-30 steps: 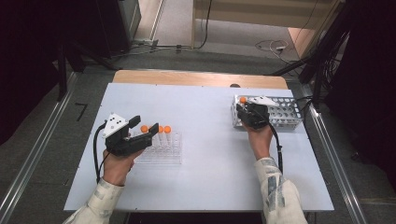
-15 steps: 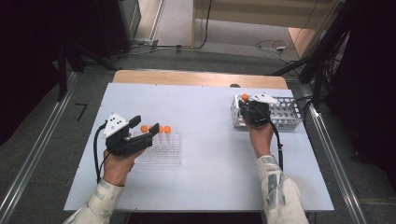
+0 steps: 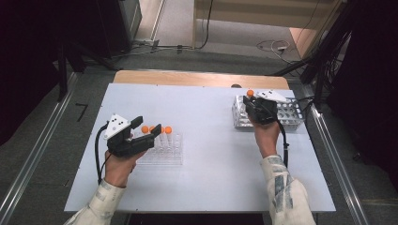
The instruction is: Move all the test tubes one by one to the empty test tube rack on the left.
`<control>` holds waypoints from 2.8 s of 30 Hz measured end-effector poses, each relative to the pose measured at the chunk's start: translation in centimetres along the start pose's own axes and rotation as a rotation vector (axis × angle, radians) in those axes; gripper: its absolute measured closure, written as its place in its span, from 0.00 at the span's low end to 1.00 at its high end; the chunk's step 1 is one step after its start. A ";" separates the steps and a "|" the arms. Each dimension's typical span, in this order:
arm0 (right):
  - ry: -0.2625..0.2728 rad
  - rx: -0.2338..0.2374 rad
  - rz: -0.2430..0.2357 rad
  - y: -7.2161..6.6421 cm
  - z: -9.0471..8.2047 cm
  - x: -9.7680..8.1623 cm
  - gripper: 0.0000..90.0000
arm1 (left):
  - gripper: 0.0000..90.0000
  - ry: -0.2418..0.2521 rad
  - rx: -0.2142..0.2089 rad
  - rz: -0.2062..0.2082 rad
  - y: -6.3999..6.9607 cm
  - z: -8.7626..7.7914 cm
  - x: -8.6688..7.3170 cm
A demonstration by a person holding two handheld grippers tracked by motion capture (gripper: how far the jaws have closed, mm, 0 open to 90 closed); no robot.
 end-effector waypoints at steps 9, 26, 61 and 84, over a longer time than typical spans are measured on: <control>0.013 0.010 -0.002 -0.1 -0.8 0.5 0.80 | 0.28 0.006 -0.002 0.000 0.1 0.0 0.1; 0.016 0.058 -0.007 -0.9 -2.5 0.1 0.80 | 0.28 0.007 -0.005 0.005 0.4 -0.1 0.2; 0.004 0.162 -0.021 -2.2 -6.0 -3.1 0.80 | 0.28 0.005 -0.012 0.015 0.9 0.1 0.2; -0.019 0.203 -0.043 -3.3 -7.0 -4.7 0.80 | 0.28 0.012 -0.021 0.021 1.3 -0.2 0.3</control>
Point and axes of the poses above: each handheld gripper's, and its own axes: z roughly forward along the jaws, x roughly out of its top, y roughly to its right, the point moved 5 cm from there along z, roughly forward along the jaws, and after that the axes turned 8 degrees about z, right-handed, at the moved point
